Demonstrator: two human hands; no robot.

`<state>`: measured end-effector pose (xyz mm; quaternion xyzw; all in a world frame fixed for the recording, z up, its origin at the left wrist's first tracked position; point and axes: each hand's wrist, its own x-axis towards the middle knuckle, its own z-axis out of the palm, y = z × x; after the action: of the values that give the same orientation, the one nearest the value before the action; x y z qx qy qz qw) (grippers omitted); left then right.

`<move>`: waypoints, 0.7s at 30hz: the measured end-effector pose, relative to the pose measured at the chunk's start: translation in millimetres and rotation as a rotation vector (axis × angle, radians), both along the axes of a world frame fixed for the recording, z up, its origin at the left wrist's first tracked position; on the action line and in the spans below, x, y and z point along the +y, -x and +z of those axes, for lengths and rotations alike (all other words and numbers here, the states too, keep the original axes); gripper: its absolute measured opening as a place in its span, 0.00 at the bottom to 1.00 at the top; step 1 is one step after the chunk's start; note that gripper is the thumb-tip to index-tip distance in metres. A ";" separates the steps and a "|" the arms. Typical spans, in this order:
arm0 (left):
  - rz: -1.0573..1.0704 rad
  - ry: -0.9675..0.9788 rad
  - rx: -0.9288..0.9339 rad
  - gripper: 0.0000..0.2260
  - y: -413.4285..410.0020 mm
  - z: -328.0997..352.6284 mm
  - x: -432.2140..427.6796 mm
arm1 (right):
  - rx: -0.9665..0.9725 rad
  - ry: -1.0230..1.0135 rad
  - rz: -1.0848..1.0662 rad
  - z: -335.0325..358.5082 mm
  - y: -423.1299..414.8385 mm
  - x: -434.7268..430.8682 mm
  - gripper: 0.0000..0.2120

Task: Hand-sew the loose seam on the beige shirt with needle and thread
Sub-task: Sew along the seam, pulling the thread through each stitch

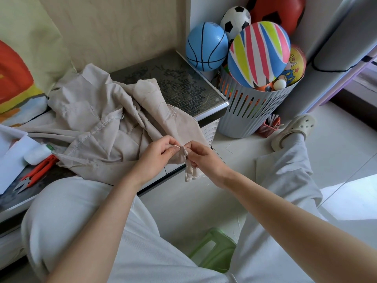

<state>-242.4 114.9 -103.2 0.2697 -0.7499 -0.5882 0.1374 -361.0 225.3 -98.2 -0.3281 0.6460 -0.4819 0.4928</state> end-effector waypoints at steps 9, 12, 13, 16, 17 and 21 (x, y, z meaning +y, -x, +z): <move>0.045 -0.157 0.068 0.07 0.6 11.7 6.0 | -0.070 -0.005 -0.035 -3.9 4.6 -2.0 0.09; 0.074 -0.199 0.092 0.05 2.7 17.0 9.8 | -0.101 0.006 -0.075 -4.9 7.6 -2.8 0.09; 0.080 -0.212 0.099 0.05 3.0 17.5 10.4 | -0.126 0.015 -0.098 -6.6 9.1 -3.3 0.08; 0.092 -0.235 0.099 0.08 3.6 18.3 10.5 | -0.170 0.021 -0.158 -8.6 11.4 -3.8 0.08; 0.092 -0.234 0.093 0.09 3.7 17.6 9.9 | -0.174 0.022 -0.169 -8.6 11.8 -3.7 0.08; 0.046 -0.202 0.039 0.07 3.3 12.8 6.6 | -0.175 0.022 -0.166 -6.0 11.3 -2.8 0.06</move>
<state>-245.7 121.6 -90.3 0.2880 -0.6775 -0.6627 0.1375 -372.3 222.5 -104.2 -0.2353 0.6203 -0.5548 0.5021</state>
